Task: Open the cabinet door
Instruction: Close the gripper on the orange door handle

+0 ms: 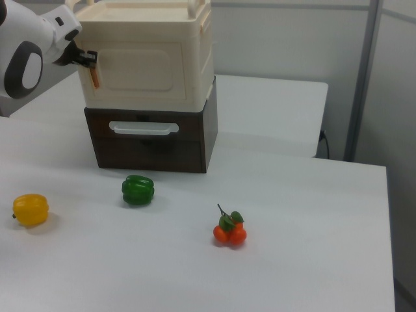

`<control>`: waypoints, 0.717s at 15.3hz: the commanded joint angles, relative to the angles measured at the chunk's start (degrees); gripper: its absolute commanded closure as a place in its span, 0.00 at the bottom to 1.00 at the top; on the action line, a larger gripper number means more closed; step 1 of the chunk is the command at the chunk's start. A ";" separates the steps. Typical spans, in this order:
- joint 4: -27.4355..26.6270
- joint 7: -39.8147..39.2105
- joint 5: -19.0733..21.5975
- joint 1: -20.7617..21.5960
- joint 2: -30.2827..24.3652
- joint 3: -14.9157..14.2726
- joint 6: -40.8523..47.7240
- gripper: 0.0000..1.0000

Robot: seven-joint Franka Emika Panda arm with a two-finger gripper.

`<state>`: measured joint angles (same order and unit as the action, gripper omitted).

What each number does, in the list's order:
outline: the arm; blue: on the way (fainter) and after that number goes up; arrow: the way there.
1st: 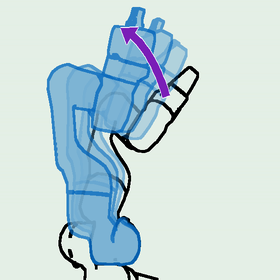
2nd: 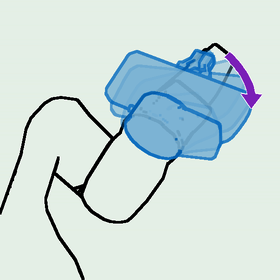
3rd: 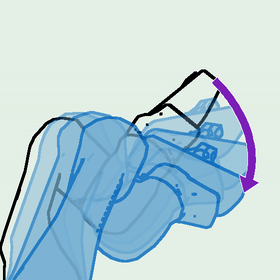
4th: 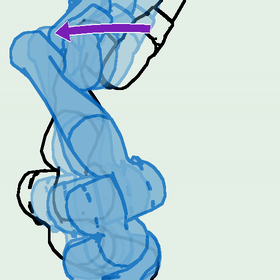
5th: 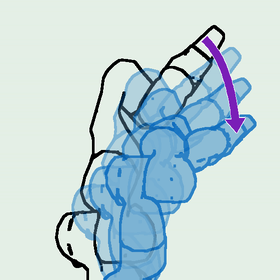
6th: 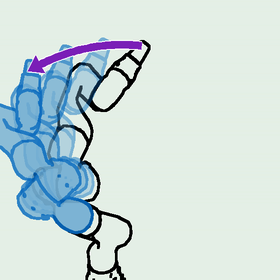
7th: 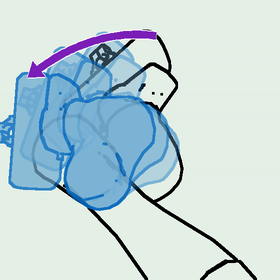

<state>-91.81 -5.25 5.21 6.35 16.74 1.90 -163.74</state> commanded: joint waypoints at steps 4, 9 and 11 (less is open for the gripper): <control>-4.43 -0.11 0.24 -0.64 -3.46 -0.05 3.23 1.00; -4.34 -0.20 0.32 -2.57 -7.51 -0.05 16.41 1.00; -4.34 -0.11 0.32 -3.71 -8.74 -0.05 20.72 1.00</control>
<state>-92.60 -5.62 5.22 5.01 11.57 1.90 -149.85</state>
